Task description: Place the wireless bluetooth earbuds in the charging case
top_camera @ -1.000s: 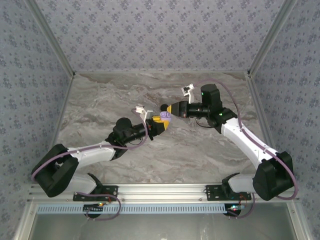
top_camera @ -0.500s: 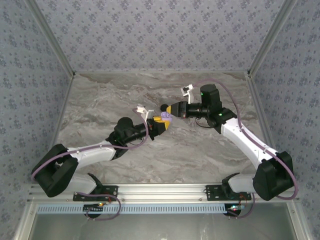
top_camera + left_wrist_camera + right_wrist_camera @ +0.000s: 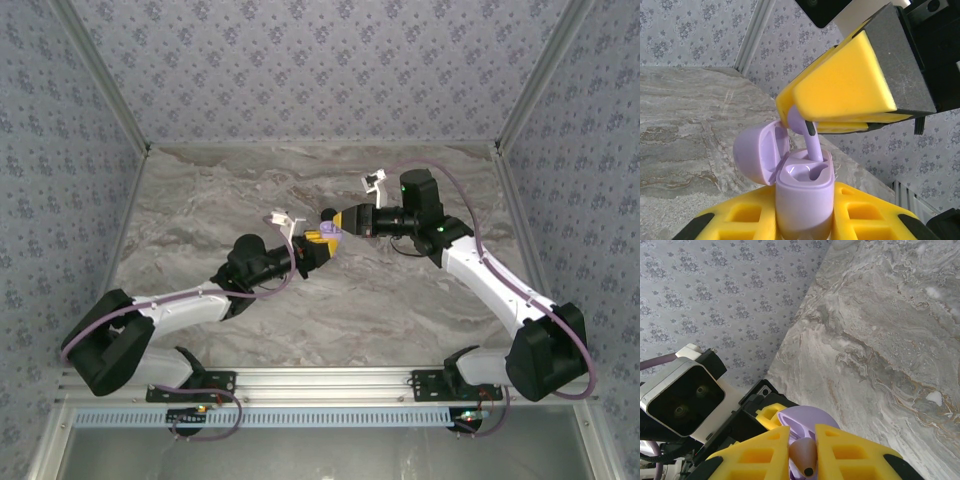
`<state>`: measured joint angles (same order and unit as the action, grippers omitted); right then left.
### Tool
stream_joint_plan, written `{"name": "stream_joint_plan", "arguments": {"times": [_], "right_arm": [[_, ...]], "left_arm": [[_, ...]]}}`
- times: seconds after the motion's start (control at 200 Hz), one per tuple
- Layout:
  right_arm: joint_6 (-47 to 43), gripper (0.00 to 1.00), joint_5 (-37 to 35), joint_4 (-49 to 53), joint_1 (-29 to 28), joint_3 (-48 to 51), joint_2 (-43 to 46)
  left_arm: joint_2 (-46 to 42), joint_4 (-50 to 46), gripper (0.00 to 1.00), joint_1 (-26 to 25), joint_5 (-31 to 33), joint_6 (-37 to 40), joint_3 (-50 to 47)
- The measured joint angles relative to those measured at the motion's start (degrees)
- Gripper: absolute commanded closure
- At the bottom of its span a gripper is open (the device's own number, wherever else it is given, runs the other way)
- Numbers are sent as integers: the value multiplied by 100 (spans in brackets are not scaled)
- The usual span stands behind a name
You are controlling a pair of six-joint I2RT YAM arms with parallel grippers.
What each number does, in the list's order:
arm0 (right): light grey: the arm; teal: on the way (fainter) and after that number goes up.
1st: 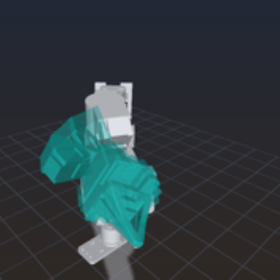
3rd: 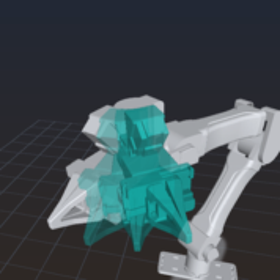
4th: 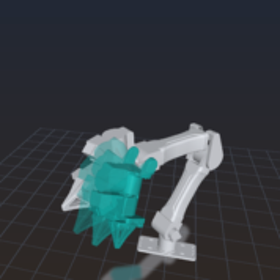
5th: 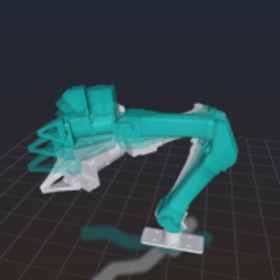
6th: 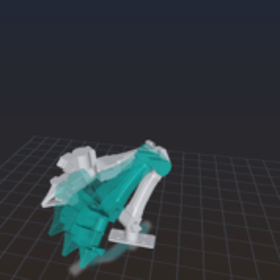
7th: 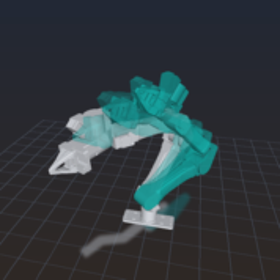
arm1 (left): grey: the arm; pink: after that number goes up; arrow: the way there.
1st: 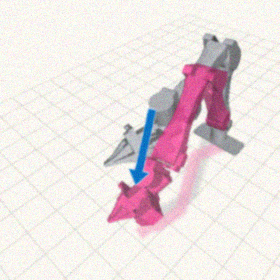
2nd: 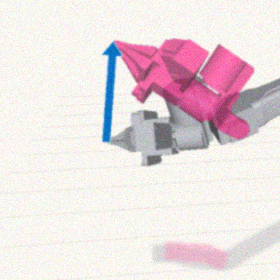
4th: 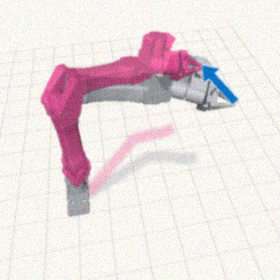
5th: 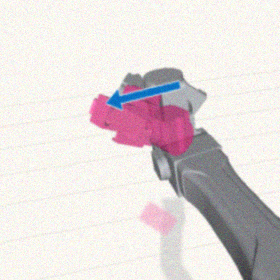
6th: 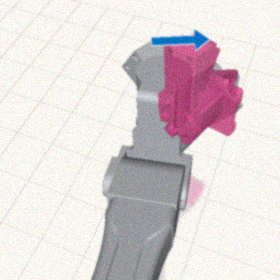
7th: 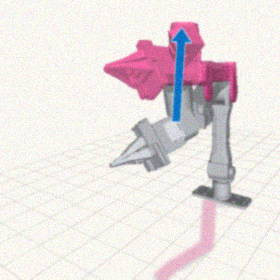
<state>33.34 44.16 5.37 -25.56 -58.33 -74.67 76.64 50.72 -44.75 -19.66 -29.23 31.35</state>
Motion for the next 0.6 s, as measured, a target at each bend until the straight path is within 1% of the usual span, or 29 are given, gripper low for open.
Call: {"name": "stream_joint_plan", "arguments": {"times": [0.17, 0.295, 0.425, 0.51, 0.6], "right_arm": [[-35, 79, 0, 2, -11, 0, 0], [-87, 76, -2, 55, -28, 0, 0], [-146, 70, -7, 111, -37, 0, 2], [-170, 63, -24, 184, -37, 0, 2], [-232, 60, -39, 243, -48, 0, 2]], "left_arm": [[-2, 0, 77, 0, 0, -2, 0], [-4, -11, 77, 0, 0, 0, 0], [-4, -46, 77, 0, 0, 0, 0], [-4, -96, 77, 0, -2, 0, 0], [-4, -155, 77, 0, -2, 0, 0]]}}
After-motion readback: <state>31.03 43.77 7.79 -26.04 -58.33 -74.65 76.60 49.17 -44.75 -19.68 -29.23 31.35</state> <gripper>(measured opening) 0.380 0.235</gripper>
